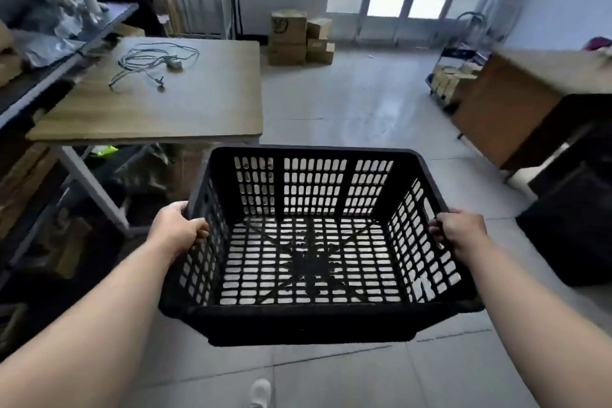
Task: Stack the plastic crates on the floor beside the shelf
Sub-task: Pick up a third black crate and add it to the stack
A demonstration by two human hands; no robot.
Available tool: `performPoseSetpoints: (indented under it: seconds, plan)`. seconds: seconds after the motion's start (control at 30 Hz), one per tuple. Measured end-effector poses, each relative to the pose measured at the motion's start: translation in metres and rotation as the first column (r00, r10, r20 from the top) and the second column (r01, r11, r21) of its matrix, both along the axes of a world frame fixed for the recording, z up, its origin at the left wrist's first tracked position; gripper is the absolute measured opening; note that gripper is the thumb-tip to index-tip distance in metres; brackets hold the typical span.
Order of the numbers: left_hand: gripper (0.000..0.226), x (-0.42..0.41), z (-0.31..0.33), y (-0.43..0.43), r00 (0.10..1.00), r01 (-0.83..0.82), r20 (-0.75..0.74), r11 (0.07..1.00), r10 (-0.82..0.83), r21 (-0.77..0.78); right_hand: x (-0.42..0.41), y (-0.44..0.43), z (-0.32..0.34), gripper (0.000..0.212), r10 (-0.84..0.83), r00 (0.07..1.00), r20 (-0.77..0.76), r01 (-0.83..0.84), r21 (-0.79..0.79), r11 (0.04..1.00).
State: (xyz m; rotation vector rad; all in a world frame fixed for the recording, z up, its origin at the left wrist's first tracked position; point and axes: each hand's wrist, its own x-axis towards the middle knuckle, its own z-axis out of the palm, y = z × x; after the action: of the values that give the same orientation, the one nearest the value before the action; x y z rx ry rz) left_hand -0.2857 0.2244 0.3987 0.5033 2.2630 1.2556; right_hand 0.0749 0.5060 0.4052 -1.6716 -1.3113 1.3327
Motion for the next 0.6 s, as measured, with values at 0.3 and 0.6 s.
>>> performPoseSetpoints:
  seconds: [0.3,0.6]
  plan:
    - [0.027,-0.009,0.022,0.154,0.931,0.366,-0.008,0.931,-0.366,-0.003,0.079,0.001,0.002,0.038,-0.328,0.944,0.021,0.328,-0.004,0.945]
    - [0.035,0.07,0.022,0.307,0.793,0.605,0.045,0.793,-0.608,0.069,0.174,0.018,0.012,0.026,-0.592,0.806,0.026,0.59,0.046,0.806]
